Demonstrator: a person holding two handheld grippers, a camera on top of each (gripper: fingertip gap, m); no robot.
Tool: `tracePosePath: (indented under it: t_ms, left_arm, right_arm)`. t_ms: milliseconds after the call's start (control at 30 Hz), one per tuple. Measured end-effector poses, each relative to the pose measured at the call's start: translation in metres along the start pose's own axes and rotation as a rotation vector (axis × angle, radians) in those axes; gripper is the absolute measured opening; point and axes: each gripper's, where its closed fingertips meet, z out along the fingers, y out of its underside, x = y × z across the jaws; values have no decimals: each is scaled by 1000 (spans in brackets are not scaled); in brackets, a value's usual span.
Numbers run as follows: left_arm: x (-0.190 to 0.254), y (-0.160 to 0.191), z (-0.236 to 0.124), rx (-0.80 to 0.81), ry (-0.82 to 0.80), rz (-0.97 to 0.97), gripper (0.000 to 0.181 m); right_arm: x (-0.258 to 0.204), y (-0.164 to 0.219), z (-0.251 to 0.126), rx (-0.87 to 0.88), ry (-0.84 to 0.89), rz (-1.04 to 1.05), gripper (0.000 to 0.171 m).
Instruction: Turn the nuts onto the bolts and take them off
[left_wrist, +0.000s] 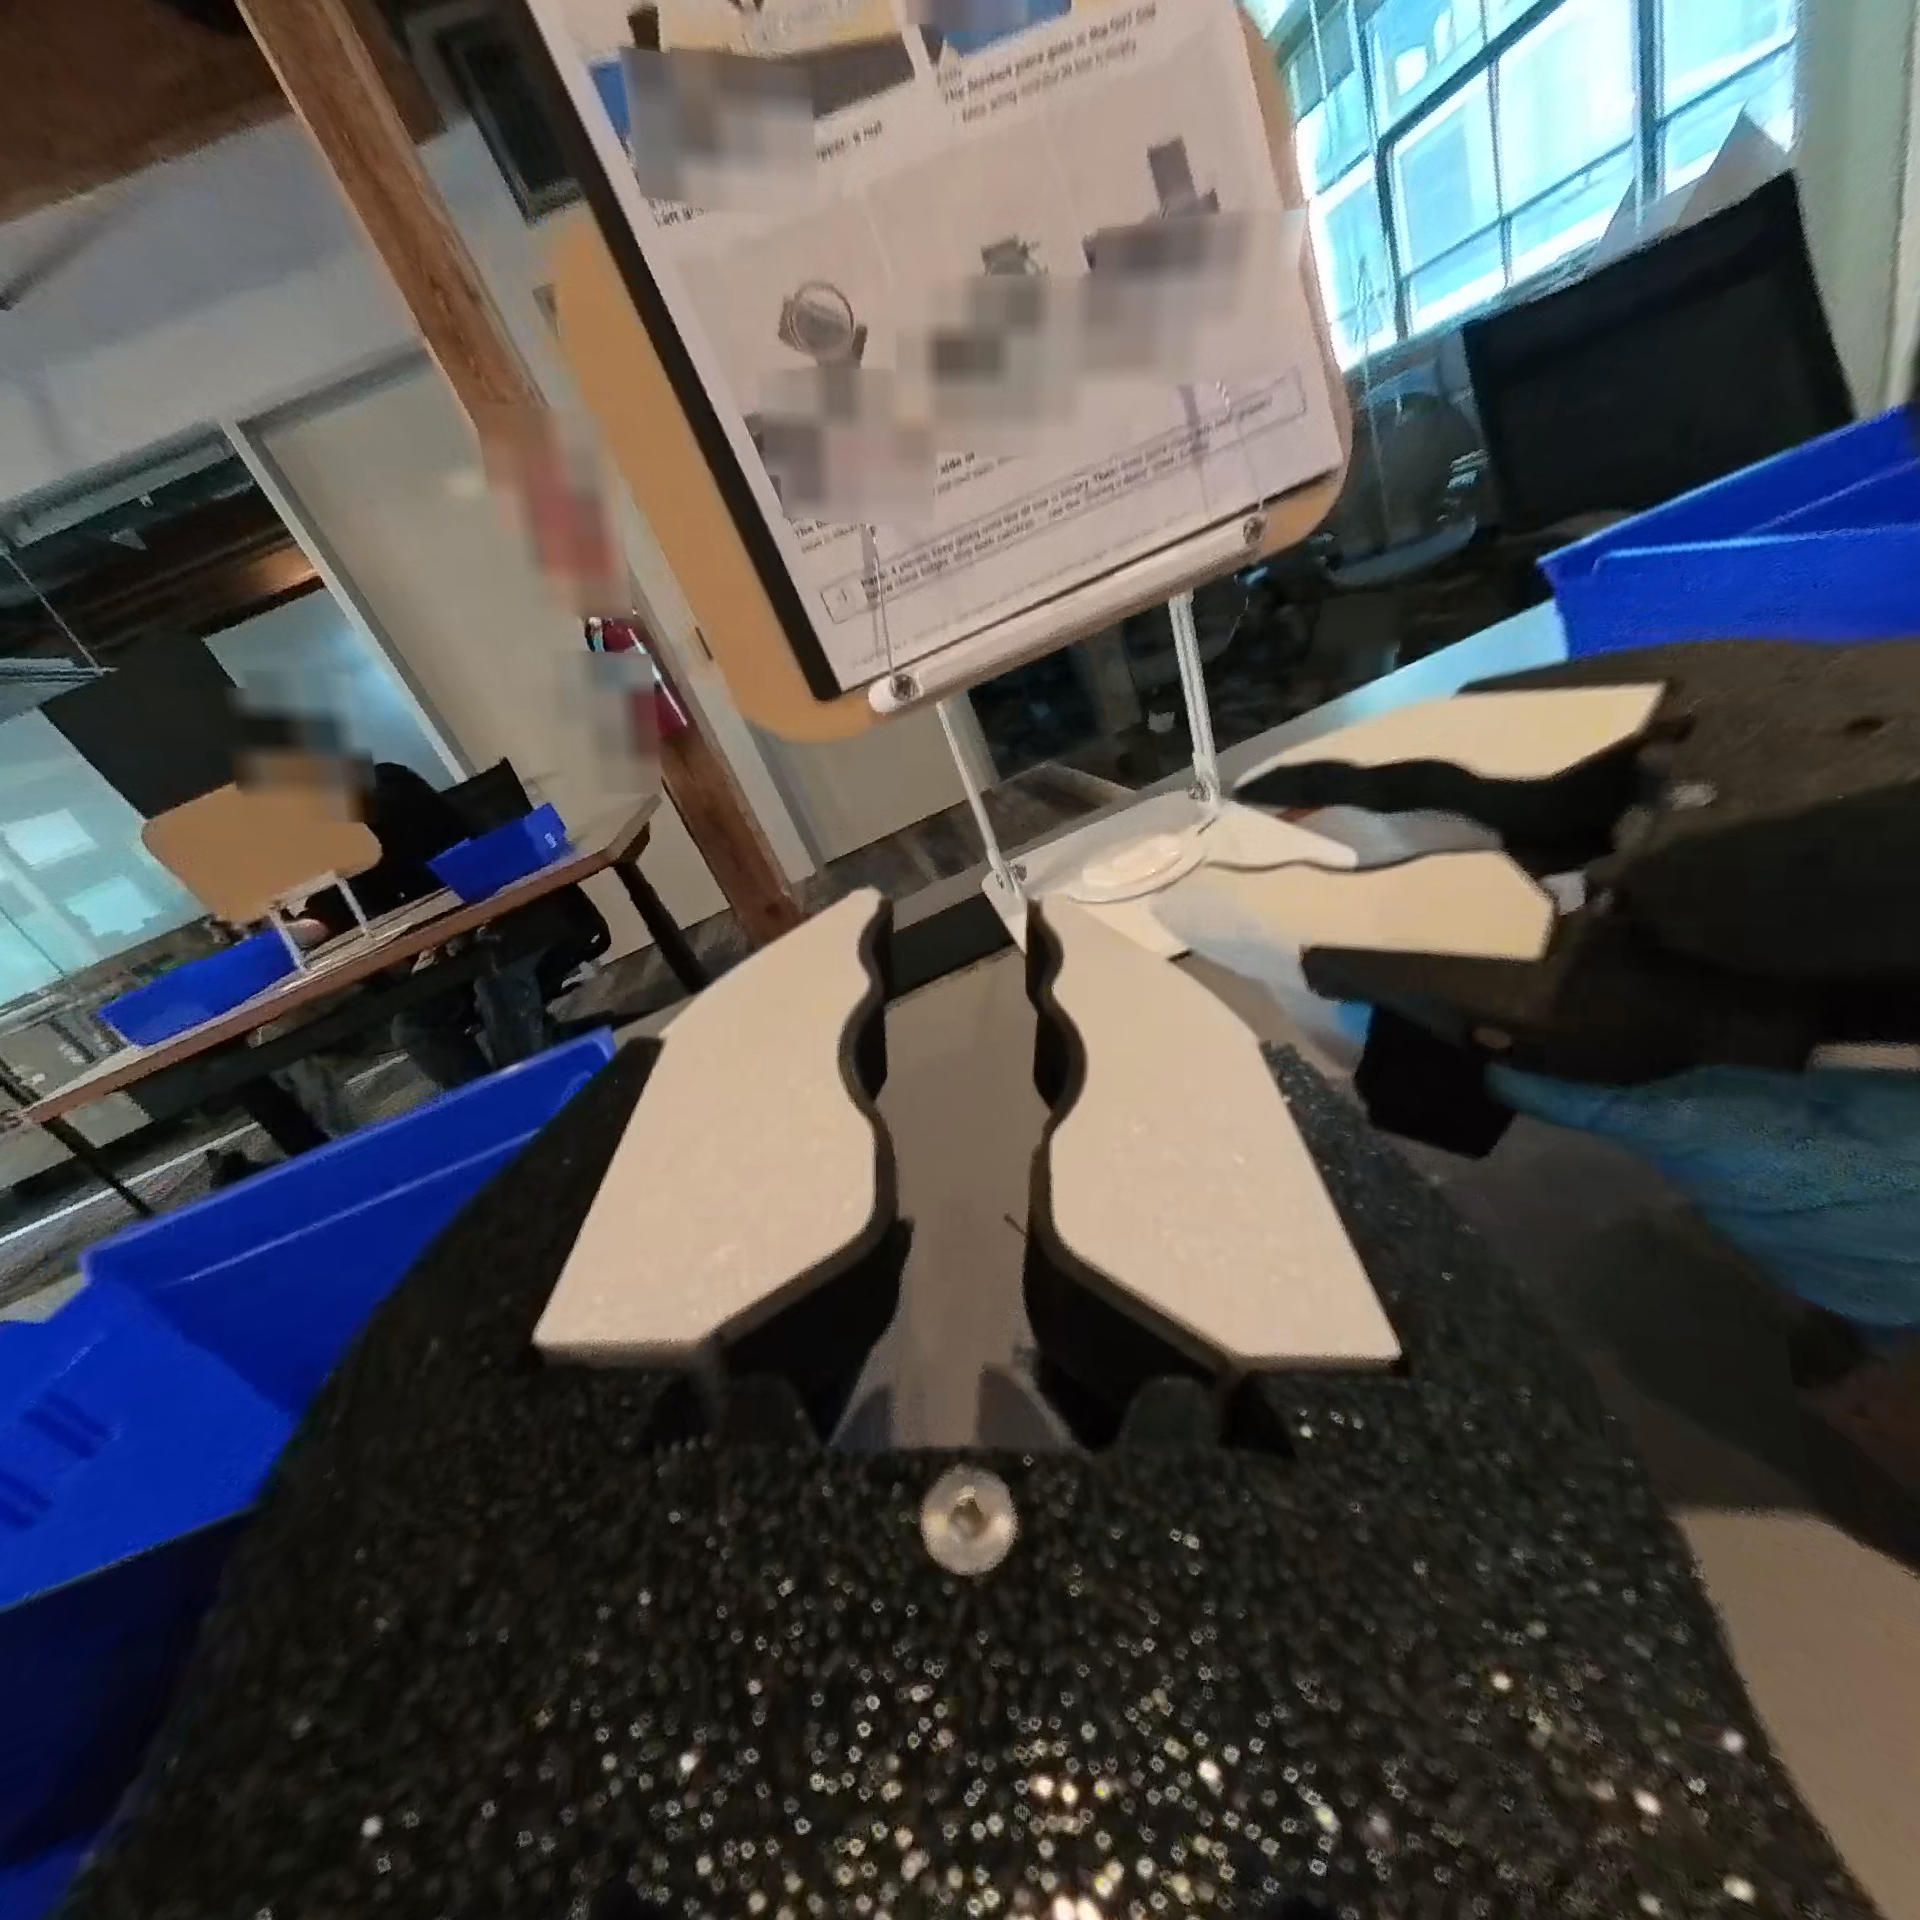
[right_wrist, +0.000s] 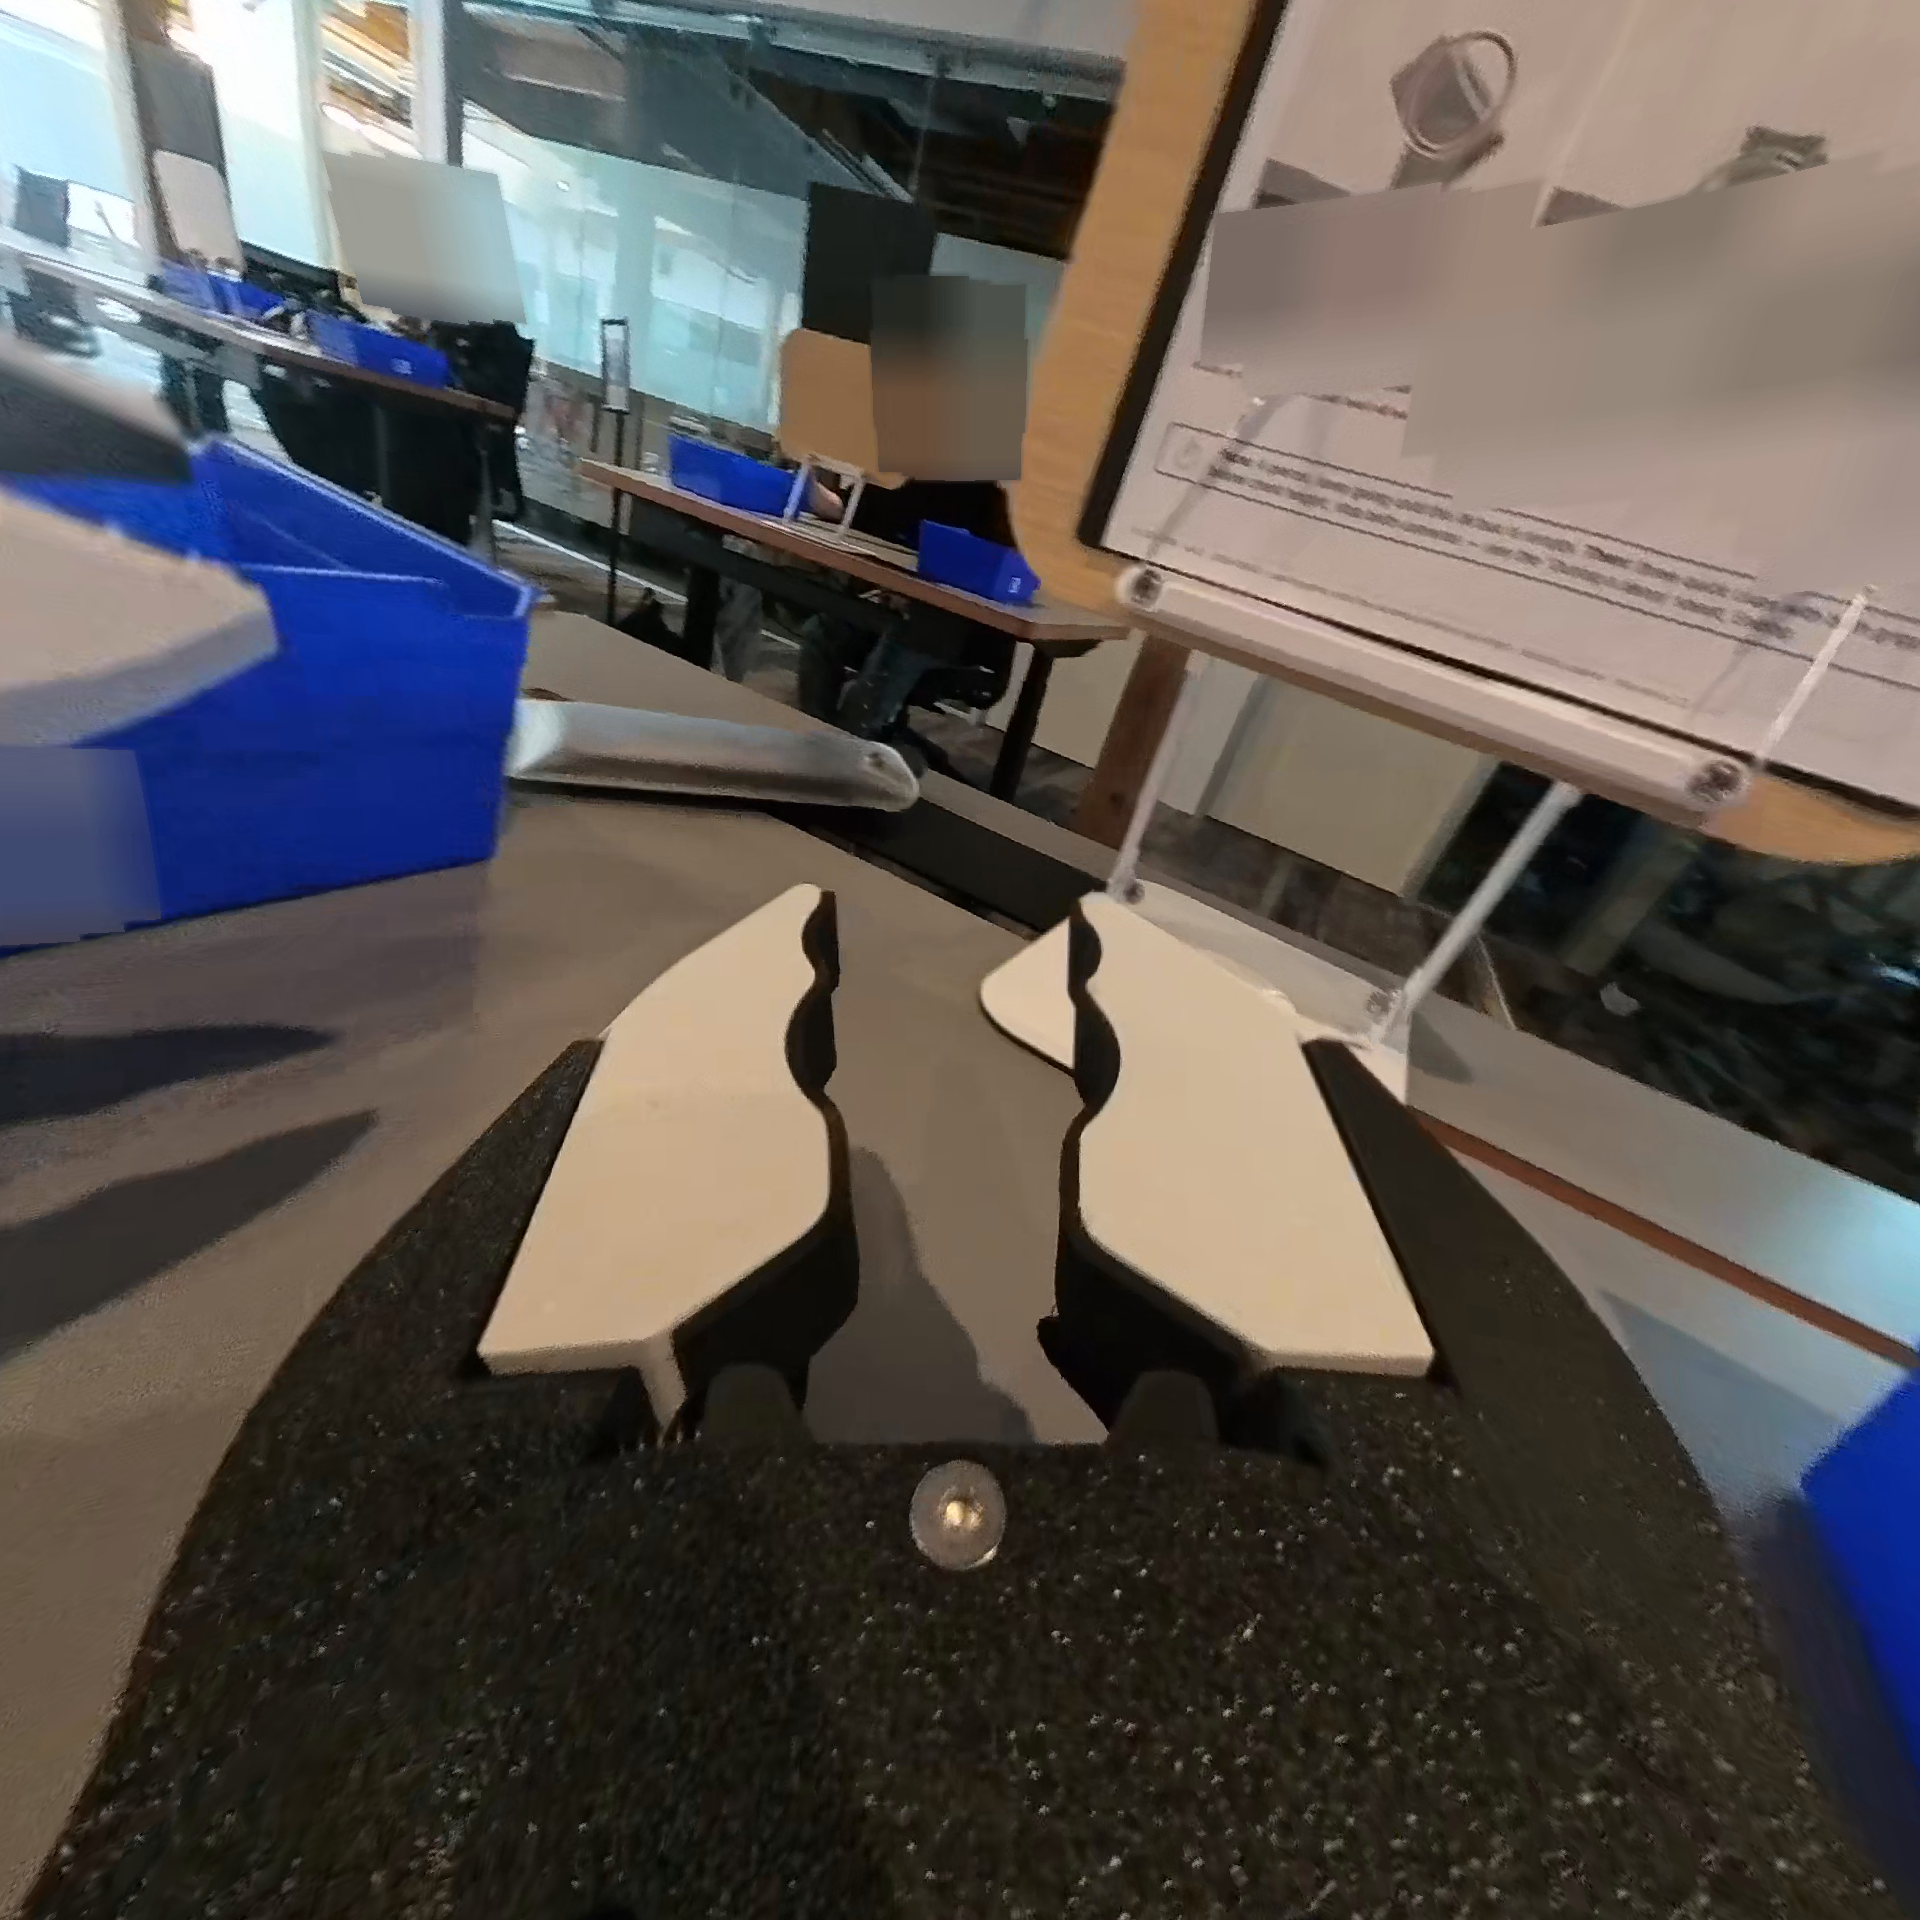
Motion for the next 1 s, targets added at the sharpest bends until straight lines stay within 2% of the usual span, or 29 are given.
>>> tracePosePath:
  t_ms: [133,267,367,433,567,700,833,1000]
  left_arm:
    - [-2,0,-11,27,33,4,22]
    - [12,10,-23,93,139,55,16]
    - [19,17,-21,111,201,77,16]
    - [14,22,-15,116,205,45,16]
    - [-8,31,-5,103,207,-72,18]
    - [-20,39,-1,77,209,-170,18]
    - [-18,40,-2,70,225,-187,18]
    - [-12,40,-3,65,248,-166,18]
  right_arm:
    - [-13,-6,3,25,-37,-71,38]
    - [-28,-33,14,118,-173,-61,32]
    - [-58,-60,36,148,-408,-190,23]
    - [-77,-78,53,139,-564,-251,23]
    - [-121,-111,84,72,-906,-261,24]
    - [-172,-124,104,-34,-1188,-284,26]
    - [-225,-105,118,-219,-1412,-404,25]
    - [-263,-59,128,-438,-1535,-687,22]
